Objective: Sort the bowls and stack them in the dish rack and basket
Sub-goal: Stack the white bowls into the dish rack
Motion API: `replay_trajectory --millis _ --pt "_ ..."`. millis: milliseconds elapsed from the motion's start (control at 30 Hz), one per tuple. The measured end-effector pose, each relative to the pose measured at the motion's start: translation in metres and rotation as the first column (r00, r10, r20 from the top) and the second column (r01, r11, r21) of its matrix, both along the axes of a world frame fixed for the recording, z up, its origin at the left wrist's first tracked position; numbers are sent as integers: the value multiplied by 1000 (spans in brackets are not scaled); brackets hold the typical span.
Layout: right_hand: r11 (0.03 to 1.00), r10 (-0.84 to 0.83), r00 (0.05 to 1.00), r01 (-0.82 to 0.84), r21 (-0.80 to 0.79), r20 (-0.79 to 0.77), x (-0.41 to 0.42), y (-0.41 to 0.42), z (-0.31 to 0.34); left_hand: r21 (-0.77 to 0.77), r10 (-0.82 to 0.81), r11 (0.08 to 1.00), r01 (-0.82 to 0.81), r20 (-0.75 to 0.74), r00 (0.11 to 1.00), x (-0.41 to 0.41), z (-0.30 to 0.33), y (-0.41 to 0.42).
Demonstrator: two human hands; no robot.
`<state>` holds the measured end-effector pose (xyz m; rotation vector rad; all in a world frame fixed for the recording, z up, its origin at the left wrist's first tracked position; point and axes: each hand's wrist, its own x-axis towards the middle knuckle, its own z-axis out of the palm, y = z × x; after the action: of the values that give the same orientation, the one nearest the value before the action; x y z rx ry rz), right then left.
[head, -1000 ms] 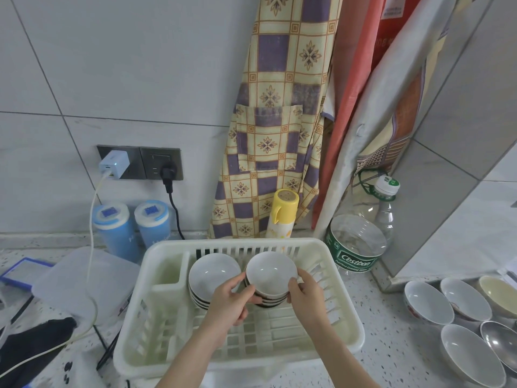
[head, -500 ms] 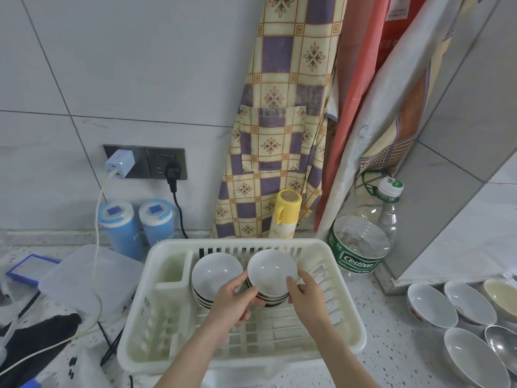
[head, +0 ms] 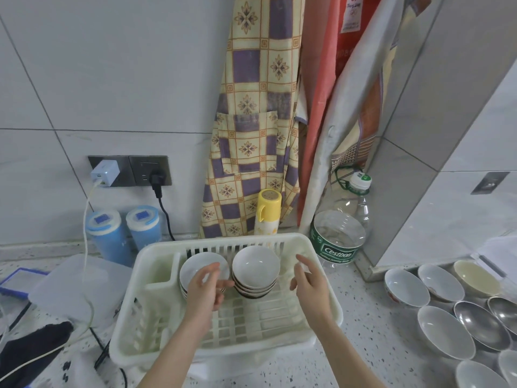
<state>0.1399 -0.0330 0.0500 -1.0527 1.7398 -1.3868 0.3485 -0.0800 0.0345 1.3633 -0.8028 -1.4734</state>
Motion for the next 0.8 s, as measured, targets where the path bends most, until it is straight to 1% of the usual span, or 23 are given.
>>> replay_trajectory --millis 67,167,267,367,433,500,567,667,800 --pt "999 -18 1000 19 -34 7 -9 11 1 -27 45 999 -46 -31 998 -5 2 5" --pt "998 -24 999 26 -59 35 -24 26 2 -110 83 990 -90 -68 994 -22 11 21" --pt "997 -34 999 37 -74 39 -46 40 1 -250 110 961 -115 -37 993 -50 23 46" --pt "998 -2 1000 1 -62 -4 -75 56 0 -414 50 910 -10 85 995 -91 30 77" --pt "999 22 999 -23 -39 -31 -100 68 -3 -454 -5 889 66 135 991 -124 29 98" --pt "1000 27 998 -28 -3 -59 -132 80 -6 -438 -45 891 119 175 984 -159 22 116" --pt "999 -2 998 5 33 -70 -168 95 -9 -379 -110 906 187 215 970 -197 10 135" --pt "993 -76 996 80 84 -56 -223 123 -18 -238 -248 921 307 249 936 -252 -12 162" --pt "970 -167 986 169 174 -23 -282 171 -34 -32 -389 909 416 296 872 -317 -44 195"
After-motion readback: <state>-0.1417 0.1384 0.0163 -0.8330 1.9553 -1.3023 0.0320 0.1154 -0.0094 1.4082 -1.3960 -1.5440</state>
